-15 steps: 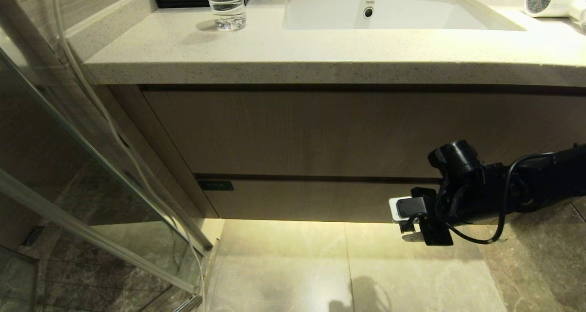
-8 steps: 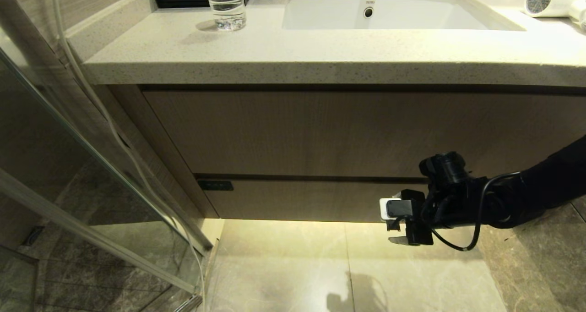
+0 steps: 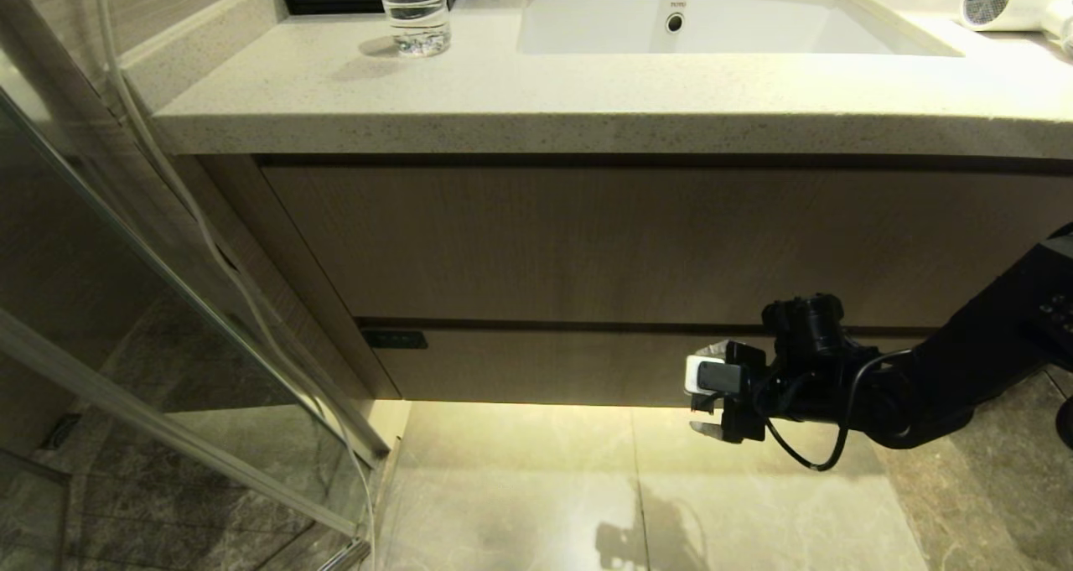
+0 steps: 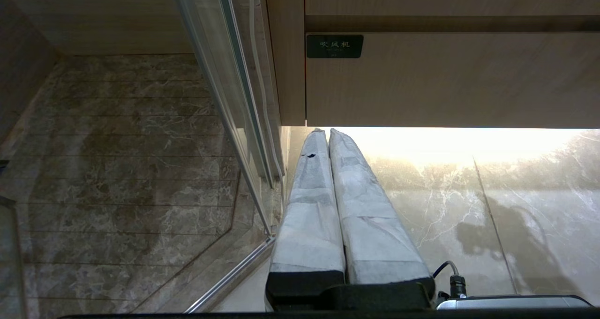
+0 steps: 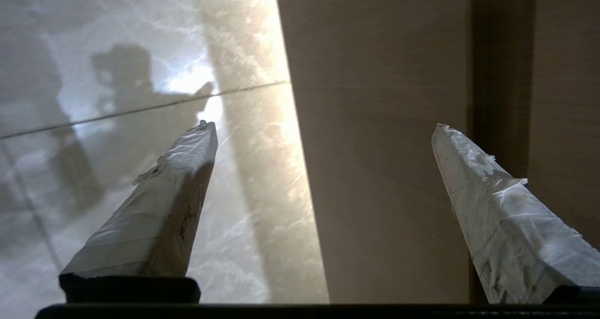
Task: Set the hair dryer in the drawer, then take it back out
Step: Pull open the drawer
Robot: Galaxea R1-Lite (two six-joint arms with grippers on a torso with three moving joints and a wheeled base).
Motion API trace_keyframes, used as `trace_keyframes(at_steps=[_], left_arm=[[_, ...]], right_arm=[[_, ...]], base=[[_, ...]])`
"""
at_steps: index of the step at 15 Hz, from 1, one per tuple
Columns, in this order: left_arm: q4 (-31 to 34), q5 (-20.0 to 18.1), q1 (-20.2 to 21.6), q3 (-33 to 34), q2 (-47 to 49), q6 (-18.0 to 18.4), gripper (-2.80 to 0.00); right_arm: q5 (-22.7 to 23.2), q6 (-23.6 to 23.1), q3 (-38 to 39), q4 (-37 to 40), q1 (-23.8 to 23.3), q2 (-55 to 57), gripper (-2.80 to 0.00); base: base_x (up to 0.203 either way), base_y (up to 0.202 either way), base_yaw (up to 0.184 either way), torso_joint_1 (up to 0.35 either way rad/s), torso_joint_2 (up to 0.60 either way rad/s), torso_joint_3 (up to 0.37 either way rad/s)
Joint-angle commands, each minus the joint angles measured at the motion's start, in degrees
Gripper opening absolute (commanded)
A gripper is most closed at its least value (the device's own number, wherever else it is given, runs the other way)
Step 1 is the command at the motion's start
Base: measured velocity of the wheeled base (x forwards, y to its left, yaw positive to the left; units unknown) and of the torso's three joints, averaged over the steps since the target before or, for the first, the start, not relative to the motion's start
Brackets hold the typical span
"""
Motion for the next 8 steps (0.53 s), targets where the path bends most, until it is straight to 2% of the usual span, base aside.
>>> trace_keyframes(at_steps=[1, 8], left_arm=[[0.0, 0.0, 0.0, 0.0, 0.0, -0.01, -2.8], [0.0, 0.0, 0.0, 0.0, 0.0, -0.01, -2.8]], right_arm=[[1.18, -0.31, -0.23, -4.35, -0.04, 2.72, 0.0], [4.12, -0.91, -2.61, -13.2, -1.19, 7.64, 0.0]], base=[[0.0, 0.0, 0.0, 0.0, 0.0, 0.0], [0.0, 0.0, 0.0, 0.0, 0.0, 0.0]])
